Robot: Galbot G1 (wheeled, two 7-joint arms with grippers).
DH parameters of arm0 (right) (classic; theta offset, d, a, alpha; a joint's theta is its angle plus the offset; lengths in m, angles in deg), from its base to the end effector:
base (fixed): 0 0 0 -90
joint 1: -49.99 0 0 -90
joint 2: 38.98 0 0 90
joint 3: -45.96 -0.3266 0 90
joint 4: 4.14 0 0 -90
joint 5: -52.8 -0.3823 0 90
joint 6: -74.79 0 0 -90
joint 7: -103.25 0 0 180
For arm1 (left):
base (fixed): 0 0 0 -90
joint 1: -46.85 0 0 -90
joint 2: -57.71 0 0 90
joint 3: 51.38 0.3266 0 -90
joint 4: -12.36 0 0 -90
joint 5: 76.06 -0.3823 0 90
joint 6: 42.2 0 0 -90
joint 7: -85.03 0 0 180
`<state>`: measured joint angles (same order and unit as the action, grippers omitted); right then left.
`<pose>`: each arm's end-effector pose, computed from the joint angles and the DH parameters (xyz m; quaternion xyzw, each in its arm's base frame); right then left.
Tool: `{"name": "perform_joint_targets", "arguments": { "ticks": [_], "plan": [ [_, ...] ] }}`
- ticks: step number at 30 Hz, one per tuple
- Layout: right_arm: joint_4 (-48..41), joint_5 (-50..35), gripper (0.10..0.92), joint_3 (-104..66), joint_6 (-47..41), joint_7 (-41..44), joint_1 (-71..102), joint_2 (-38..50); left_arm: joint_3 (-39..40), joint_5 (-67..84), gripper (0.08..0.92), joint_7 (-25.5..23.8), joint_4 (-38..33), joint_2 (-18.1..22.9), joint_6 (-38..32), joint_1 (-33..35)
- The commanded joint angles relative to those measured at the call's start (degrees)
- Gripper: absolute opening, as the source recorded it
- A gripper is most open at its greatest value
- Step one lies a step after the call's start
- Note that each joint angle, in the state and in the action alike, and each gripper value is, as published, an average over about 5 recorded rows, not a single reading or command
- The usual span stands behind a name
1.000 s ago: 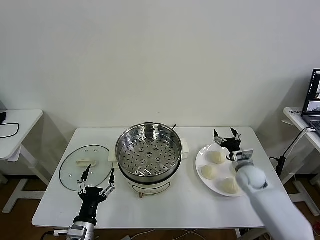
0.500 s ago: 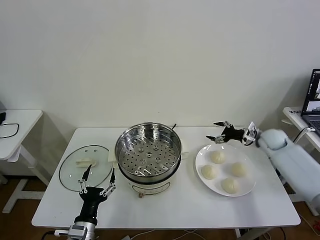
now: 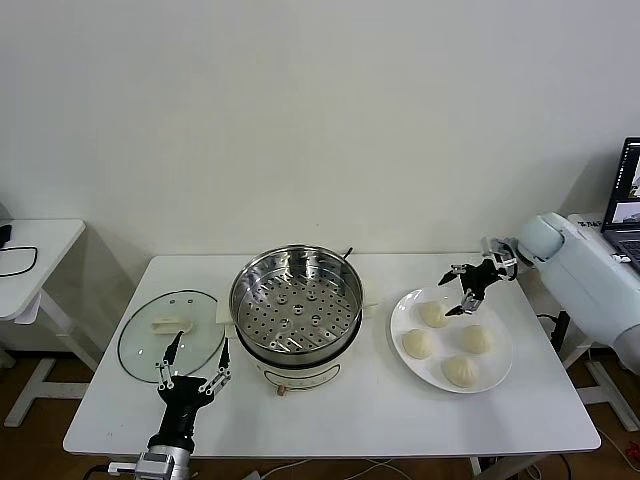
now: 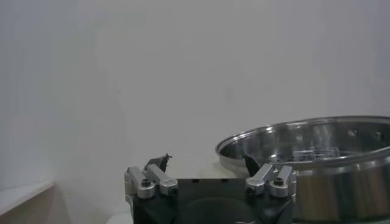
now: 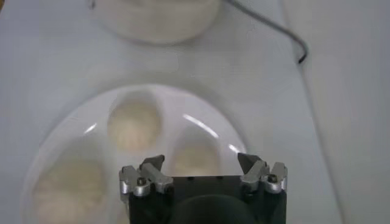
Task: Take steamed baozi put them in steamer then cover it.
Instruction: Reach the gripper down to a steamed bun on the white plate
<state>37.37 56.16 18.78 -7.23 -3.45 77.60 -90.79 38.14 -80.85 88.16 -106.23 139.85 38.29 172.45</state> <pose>0.6040 -0.2018 -0.1853 0.5559 -0.5926 0.4592 0.3591 0.1903 0.0224 -0.3108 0.0165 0.9947 0.0979 0.0259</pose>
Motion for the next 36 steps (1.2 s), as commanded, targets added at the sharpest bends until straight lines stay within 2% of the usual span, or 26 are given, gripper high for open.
{"name": "perform_joint_targets", "arguments": {
  "ticks": [1, 8, 29, 36],
  "plan": [
    [-4.74, 7.92, 0.823, 4.04, 1.23, -1.82, -2.53, -5.00, -0.10, -0.04, 0.823, 0.06, -0.01, 0.22, -0.16, 0.10],
    [-6.05, 8.85, 0.823, 4.07, 1.69, -5.47, -1.70, -7.14, -0.29, -0.05, 0.823, 0.11, 0.35, 0.28, -0.46, 0.00],
    [-7.16, 11.46, 0.821, 4.13, 2.45, -7.55, 0.79, -8.41, -0.25, -0.13, 0.823, 0.10, 1.08, 0.43, -0.91, -0.30],
    [-6.94, 11.90, 0.756, 4.31, 2.82, -8.25, 1.06, -8.37, -0.47, -0.13, 0.823, 0.15, 1.21, 0.38, -1.05, -0.36]
  ]
}}
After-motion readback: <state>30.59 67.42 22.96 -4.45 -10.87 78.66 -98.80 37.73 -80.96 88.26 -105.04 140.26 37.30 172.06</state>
